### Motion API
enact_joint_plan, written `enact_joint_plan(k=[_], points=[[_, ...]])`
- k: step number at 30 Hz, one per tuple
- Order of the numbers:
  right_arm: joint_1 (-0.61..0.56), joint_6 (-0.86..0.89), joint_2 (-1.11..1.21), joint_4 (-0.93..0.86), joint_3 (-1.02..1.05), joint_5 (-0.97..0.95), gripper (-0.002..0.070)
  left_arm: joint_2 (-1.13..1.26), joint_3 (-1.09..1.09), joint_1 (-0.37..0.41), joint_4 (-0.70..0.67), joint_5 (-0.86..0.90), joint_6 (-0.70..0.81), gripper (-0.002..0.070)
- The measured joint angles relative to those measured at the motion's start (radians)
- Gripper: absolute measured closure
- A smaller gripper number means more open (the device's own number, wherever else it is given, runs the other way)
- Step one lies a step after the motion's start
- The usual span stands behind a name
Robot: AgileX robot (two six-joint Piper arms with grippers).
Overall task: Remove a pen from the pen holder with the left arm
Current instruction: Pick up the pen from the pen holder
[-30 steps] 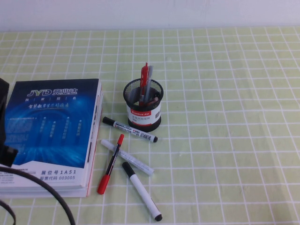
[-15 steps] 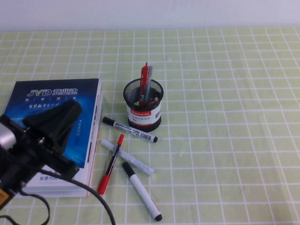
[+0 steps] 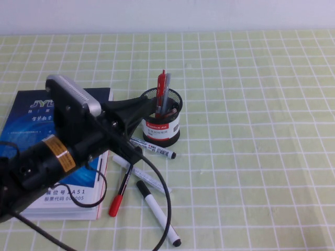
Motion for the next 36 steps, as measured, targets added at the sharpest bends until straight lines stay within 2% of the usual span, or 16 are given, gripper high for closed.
enact_joint_plan(k=[10, 13, 18, 21, 28, 36], points=[[0.000, 0.000, 0.000, 0.000, 0.000, 0.000, 0.0691, 0.131, -0.063, -0.026, 0.013, -0.006, -0.012, 0.0663], [0.000, 0.000, 0.000, 0.000, 0.000, 0.000, 0.0691, 0.140, -0.066, -0.061, 0.030, 0.022, -0.038, 0.0594], [0.000, 0.000, 0.000, 0.000, 0.000, 0.000, 0.0691, 0.140, -0.071, -0.086, 0.057, 0.027, -0.019, 0.0430], [0.000, 0.000, 0.000, 0.000, 0.000, 0.000, 0.0691, 0.140, -0.071, -0.095, 0.057, 0.059, 0.053, 0.0387], [0.000, 0.000, 0.000, 0.000, 0.000, 0.000, 0.0691, 0.142, -0.076, -0.097, -0.048, 0.083, 0.154, 0.0370], [0.000, 0.000, 0.000, 0.000, 0.000, 0.000, 0.0691, 0.181, -0.162, -0.097, -0.060, 0.121, 0.150, 0.0370]])
